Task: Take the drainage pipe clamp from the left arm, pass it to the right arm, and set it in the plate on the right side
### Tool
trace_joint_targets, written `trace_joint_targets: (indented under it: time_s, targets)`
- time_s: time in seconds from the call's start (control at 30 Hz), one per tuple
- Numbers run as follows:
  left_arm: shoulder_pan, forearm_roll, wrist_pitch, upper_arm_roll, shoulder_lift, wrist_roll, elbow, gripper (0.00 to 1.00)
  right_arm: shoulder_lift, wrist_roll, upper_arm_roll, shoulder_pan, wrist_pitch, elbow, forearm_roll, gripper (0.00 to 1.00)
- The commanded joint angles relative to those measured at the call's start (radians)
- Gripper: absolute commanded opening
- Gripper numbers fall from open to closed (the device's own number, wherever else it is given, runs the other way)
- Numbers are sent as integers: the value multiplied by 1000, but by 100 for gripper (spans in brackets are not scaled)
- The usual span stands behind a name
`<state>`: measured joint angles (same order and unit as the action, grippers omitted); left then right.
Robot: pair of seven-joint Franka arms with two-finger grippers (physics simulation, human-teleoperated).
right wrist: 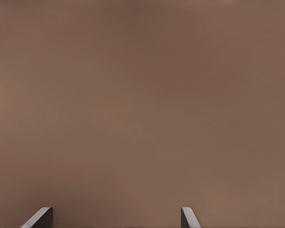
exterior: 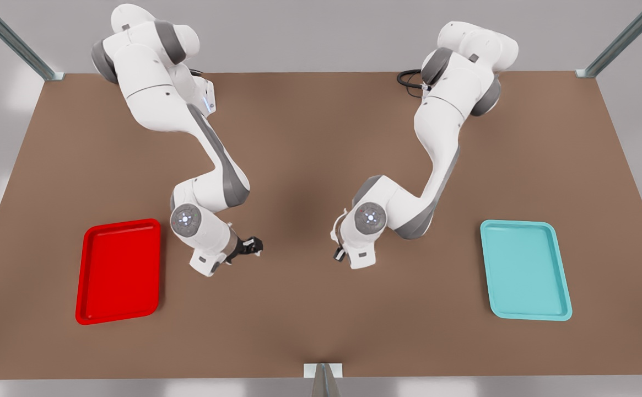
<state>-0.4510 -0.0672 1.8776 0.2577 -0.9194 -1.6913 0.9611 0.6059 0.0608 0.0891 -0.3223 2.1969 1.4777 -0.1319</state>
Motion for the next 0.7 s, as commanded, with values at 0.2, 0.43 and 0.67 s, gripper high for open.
trace_joint_targets:
  time_s: [0.2, 0.43, 0.67]
  targets:
    - [-14, 0, 92, 3, -24, -817, -16, 21, -5, 79, 37, -37, 239, 15, -38, 100]
    - [-28, 0, 130, 3, -39, -798, -16, 21, 2, 73, 44, -87, 280, 41, -35, 100]
    - [-34, 0, 135, 1, -39, -783, -16, 21, -14, 56, 86, -119, 316, 105, -34, 100]
